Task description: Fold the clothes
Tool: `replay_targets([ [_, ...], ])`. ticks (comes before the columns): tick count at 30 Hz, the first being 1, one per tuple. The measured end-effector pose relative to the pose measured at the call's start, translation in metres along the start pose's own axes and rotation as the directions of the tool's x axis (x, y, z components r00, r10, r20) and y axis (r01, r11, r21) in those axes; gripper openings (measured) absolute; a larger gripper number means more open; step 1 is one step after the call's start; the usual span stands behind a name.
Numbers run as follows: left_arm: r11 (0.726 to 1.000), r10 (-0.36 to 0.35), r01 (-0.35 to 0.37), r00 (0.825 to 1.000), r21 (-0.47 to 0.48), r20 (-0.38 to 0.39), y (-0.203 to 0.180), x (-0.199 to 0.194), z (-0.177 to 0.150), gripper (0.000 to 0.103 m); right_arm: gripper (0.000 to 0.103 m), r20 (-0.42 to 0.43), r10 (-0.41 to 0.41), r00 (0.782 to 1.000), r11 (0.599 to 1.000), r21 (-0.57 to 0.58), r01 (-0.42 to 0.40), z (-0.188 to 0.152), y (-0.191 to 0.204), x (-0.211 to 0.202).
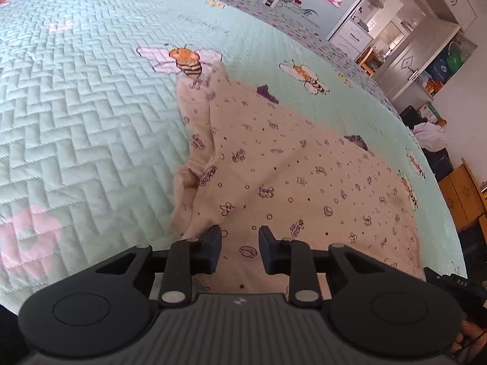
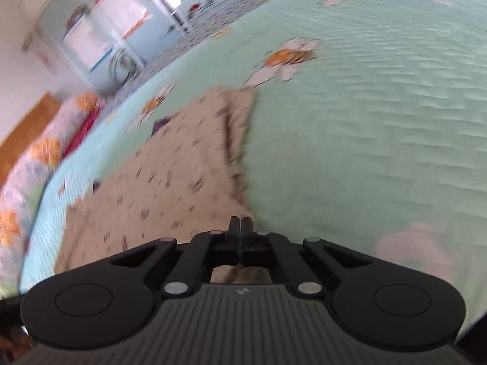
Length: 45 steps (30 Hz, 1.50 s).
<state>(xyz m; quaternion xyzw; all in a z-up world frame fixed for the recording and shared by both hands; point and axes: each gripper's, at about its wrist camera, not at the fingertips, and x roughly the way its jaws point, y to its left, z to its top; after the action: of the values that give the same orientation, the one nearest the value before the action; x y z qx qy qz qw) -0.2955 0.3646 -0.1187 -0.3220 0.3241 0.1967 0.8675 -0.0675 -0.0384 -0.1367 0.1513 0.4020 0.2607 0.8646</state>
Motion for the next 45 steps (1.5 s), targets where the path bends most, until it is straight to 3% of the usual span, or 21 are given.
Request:
replay_targets([
  [2,1.0,0.0,0.0,1.0,0.009,0.022,-0.004,-0.006,0.005,0.033,0.012,0.032,0.01,0.999,1.0,-0.001,-0.01,0.006,0.002,-0.011],
  [5,0.999,-0.001,0.0,1.0,0.045,0.021,-0.021,0.014,0.017,0.035,0.025,0.017,0.1,0.995,0.994,-0.041,-0.099,0.008,0.03,-0.003],
  [8,0.998,0.016,-0.015,1.0,0.058,-0.017,-0.025,0.041,0.019,0.035,0.025,-0.033,0.132,0.991,0.987,-0.087,-0.134,0.002,0.053,0.023],
  [12,1.0,0.008,-0.008,1.0,0.011,-0.019,-0.006,0.04,0.017,0.03,0.023,-0.052,0.068,0.996,0.997,-0.044,-0.071,0.006,0.029,0.042],
  [13,1.0,0.006,-0.006,1.0,0.003,-0.008,-0.002,0.034,0.019,0.031,0.013,-0.038,0.059,0.998,0.998,-0.007,-0.06,0.01,0.015,0.039],
  [16,1.0,0.0,-0.001,0.999,0.016,0.044,0.0,0.02,0.03,0.039,0.021,0.048,0.021,0.999,1.0,-0.001,-0.021,0.019,0.009,0.017],
  [21,0.999,-0.002,0.0,0.999,0.047,0.053,-0.013,0.049,0.064,0.04,0.03,0.042,0.134,0.99,0.989,-0.075,-0.13,0.026,0.05,0.026],
  [23,0.996,0.046,-0.047,0.999,0.069,0.018,-0.012,0.074,0.073,0.039,0.031,-0.001,0.162,0.987,0.983,-0.09,-0.161,0.025,0.066,0.045],
  [24,0.996,0.065,-0.066,0.998,0.065,0.01,-0.007,0.081,0.079,0.037,0.031,-0.03,0.152,0.988,0.983,-0.096,-0.154,0.026,0.068,0.057],
  [26,0.996,0.084,-0.085,0.996,0.024,0.014,0.011,0.086,0.092,0.008,0.03,-0.082,0.088,0.993,0.99,-0.104,-0.097,0.028,0.065,0.079],
  [27,0.996,0.094,-0.094,0.995,0.004,0.015,0.02,0.088,0.098,0.008,0.027,-0.08,0.065,0.995,0.993,-0.089,-0.072,0.032,0.057,0.081],
  [28,0.994,0.108,-0.107,0.994,-0.011,0.034,0.028,0.085,0.105,0.011,0.021,-0.07,0.055,0.996,0.996,-0.066,-0.06,0.036,0.049,0.079],
  [29,0.992,0.126,-0.125,0.989,-0.019,0.073,0.035,0.078,0.112,0.024,0.023,-0.049,0.051,0.998,0.997,-0.062,-0.054,0.039,0.045,0.073],
  [31,0.99,0.134,-0.128,0.983,-0.056,0.123,0.046,0.068,0.124,0.031,0.031,0.006,0.049,0.999,0.997,-0.067,-0.048,0.046,0.043,0.058],
  [33,0.994,0.089,-0.08,0.987,-0.07,0.131,0.046,0.07,0.13,0.032,0.037,0.024,0.083,0.996,0.993,-0.084,-0.08,0.05,0.052,0.052],
  [35,0.998,0.063,-0.062,0.992,-0.019,0.108,0.029,0.085,0.131,0.033,0.039,-0.003,0.136,0.991,0.984,-0.116,-0.135,0.052,0.074,0.063],
  [38,0.99,0.109,-0.113,0.993,0.084,0.05,0.007,0.119,0.13,0.033,0.04,-0.061,0.186,0.981,0.973,-0.13,-0.193,0.056,0.105,0.098],
  [40,0.981,0.146,-0.147,0.989,0.13,0.018,-0.002,0.141,0.133,0.032,0.04,-0.12,0.155,0.981,0.978,-0.12,-0.169,0.067,0.104,0.129],
  [42,0.988,0.137,-0.138,0.99,0.075,0.016,0.015,0.144,0.146,0.029,0.038,-0.179,0.115,0.977,0.984,-0.112,-0.136,0.079,0.1,0.159],
  [43,0.99,0.135,-0.136,0.991,0.04,0.018,0.025,0.142,0.153,0.026,0.026,-0.18,0.109,0.978,0.987,-0.1,-0.128,0.087,0.091,0.167],
  [45,0.988,0.155,-0.154,0.987,-0.004,0.043,0.04,0.134,0.167,0.03,0.023,-0.122,0.074,0.99,0.997,-0.029,-0.078,0.107,0.066,0.162],
])
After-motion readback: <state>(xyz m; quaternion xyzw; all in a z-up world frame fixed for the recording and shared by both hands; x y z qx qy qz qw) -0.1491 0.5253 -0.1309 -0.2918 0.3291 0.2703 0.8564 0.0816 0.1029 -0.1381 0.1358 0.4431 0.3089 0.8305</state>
